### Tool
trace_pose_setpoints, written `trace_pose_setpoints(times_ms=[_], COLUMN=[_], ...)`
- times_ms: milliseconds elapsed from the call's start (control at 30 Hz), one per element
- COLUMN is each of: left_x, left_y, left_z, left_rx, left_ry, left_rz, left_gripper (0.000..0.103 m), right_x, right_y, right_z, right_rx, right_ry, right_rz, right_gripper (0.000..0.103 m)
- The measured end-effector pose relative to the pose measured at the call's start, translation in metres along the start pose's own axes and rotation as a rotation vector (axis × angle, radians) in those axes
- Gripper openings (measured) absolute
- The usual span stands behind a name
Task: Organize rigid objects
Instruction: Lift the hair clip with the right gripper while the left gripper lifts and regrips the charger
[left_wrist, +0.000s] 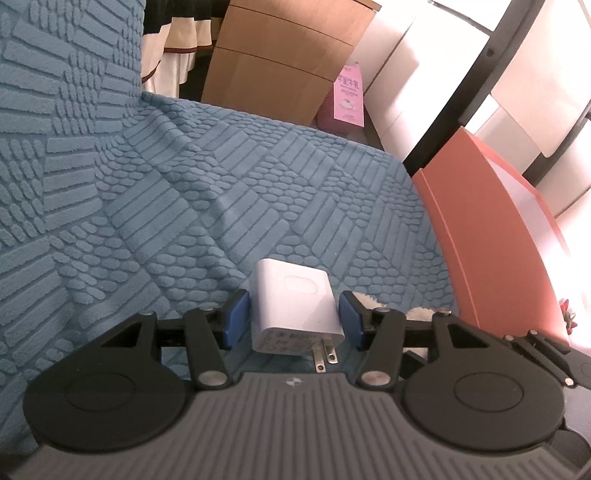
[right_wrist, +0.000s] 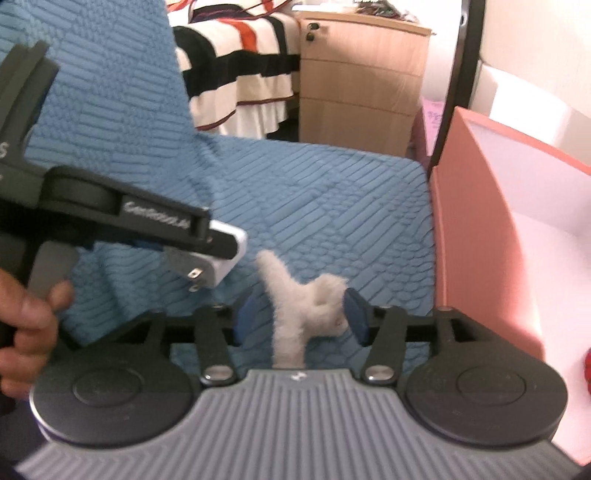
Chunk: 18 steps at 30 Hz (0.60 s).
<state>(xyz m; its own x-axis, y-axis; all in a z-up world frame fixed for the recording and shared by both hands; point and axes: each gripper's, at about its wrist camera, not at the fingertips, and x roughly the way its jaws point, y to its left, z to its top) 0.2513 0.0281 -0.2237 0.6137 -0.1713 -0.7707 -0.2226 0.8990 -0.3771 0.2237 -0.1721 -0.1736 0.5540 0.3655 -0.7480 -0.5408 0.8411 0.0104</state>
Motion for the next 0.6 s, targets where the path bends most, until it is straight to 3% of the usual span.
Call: trace_pose_setpoints(times_ms=[233, 400, 500, 533, 600], left_x=[-0.002, -0.003, -0.003, -0.002, -0.001], left_y=[-0.003, 0.0, 0.002, 0.002, 0.002], left_z=[-0.003, -0.003, -0.003, -0.004, -0.004], left_rx=[0.007, -0.005, -0.014, -0.014, -0.011], left_ry=[0.003, 0.0, 0.009, 0.016, 0.022], left_rz=[-0.012, -0.011, -0.013, -0.01, -0.014], left_gripper=[0.059, 0.048, 0.049, 0.049, 0.048], right_x=[0.016, 0.03, 0.034, 0.034, 0.033], right_y=[0.001, 0.003, 0.001, -0.001, -0.004], right_z=[0.003, 0.0, -0.004, -0.005, -0.005], right_rx=[-0.031, -0.072, -0.076, -0.06, -0.025], right_ry=[0.012, 0.06, 0.079, 0.081, 0.086], right_rz=[-0.008, -0.048, -0.06, -0.051, -0.037], right_gripper=[0.063, 0.063, 0.059, 0.051, 0.048])
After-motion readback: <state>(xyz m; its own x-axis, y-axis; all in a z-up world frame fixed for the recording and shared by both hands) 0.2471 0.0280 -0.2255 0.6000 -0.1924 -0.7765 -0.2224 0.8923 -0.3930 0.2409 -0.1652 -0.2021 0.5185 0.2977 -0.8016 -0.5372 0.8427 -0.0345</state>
